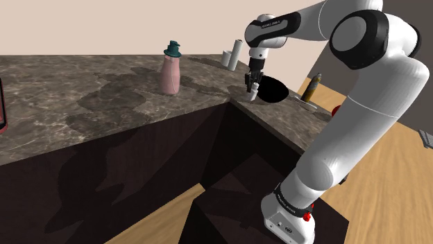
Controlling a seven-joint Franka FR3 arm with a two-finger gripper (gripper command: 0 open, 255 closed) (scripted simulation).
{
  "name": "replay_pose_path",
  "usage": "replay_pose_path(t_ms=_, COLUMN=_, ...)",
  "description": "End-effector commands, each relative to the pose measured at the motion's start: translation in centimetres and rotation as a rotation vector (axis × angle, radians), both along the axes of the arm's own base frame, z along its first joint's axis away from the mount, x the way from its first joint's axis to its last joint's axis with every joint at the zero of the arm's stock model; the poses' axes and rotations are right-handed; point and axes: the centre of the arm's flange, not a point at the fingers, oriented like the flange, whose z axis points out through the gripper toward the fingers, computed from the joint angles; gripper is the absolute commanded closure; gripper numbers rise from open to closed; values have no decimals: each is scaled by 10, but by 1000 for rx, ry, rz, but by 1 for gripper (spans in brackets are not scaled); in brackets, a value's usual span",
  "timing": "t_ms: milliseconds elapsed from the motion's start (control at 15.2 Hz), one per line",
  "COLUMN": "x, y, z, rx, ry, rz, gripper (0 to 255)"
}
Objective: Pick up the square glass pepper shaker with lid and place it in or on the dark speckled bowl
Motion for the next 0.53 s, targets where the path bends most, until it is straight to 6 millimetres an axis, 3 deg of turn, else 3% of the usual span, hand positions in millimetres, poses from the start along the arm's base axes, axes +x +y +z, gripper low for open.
replay_pose_path(t_ms=0, x=0, y=1, z=10, rx=0, ry=0, rz=0, gripper=255)
replay_pose_path(t_ms=462, x=0, y=1, z=47, rx=0, ry=0, rz=0, gripper=255)
